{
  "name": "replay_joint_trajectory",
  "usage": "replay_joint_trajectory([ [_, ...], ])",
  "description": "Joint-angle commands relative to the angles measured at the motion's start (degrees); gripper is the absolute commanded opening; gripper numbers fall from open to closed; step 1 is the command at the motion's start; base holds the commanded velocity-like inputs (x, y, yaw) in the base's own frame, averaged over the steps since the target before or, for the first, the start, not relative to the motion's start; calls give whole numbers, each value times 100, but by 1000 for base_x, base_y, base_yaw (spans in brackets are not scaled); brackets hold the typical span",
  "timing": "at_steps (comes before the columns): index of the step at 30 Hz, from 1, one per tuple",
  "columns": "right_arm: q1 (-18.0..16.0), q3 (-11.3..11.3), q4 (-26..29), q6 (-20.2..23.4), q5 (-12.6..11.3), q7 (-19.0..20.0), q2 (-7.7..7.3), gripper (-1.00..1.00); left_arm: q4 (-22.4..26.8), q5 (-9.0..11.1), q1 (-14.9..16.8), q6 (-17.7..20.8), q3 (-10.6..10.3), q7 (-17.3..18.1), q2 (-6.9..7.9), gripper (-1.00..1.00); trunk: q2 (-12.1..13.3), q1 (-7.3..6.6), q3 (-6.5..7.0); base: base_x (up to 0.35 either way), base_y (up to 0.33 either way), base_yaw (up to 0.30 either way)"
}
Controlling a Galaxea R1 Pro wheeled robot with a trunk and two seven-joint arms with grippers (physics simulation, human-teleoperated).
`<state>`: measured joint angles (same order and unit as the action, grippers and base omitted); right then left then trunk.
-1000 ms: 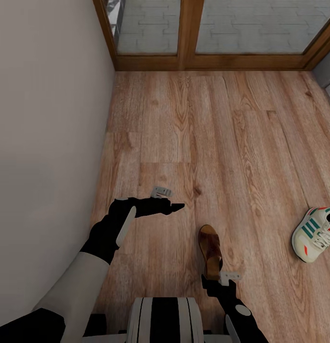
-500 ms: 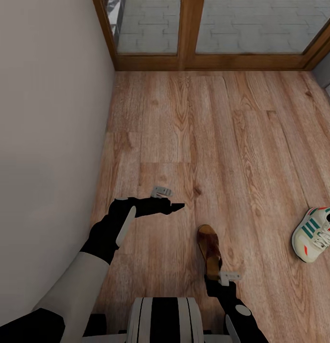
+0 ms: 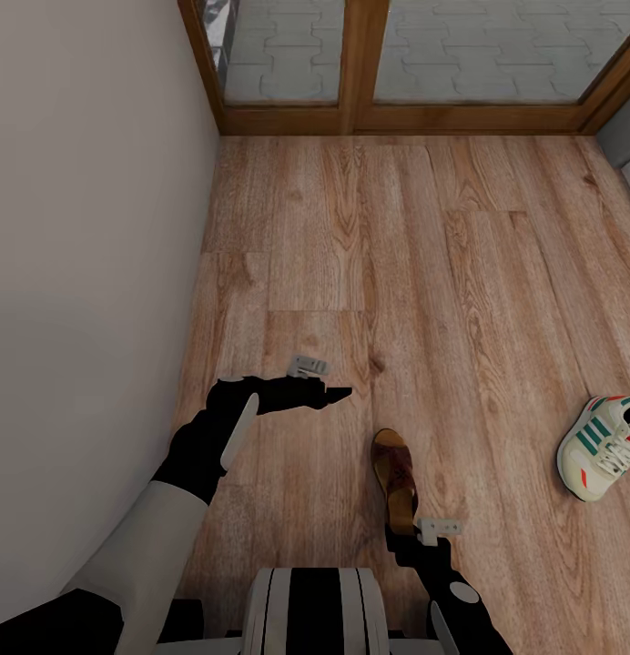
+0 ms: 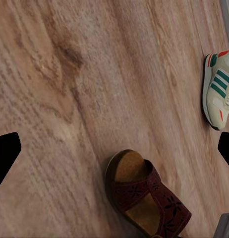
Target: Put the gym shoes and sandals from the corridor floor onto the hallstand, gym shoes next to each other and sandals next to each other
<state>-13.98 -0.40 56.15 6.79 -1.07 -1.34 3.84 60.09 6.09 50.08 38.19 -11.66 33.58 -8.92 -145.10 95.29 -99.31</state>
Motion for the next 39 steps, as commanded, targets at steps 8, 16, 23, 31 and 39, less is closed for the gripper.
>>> replay_joint_trajectory([
  [8,0,3,28,8,-39,-7,-5,-100,20,67,2,73,47,-10,235,100,7,-16,130,0,0,0],
  [16,0,3,28,7,-40,-7,-6,-100,20,83,2,74,51,-9,302,100,18,-37,307,0,0,0],
  [23,0,4,33,6,-42,-12,-6,-100,21,74,2,75,56,-9,312,100,27,-55,462,0,0,0],
  [31,0,5,36,6,-43,-18,-5,-100,10,59,-6,69,58,-14,447,100,38,-76,640,0,0,0],
  [39,0,5,14,-55,-36,-32,-6,-100,3,65,-227,9,331,0,802,100,48,-96,834,0,0,0],
])
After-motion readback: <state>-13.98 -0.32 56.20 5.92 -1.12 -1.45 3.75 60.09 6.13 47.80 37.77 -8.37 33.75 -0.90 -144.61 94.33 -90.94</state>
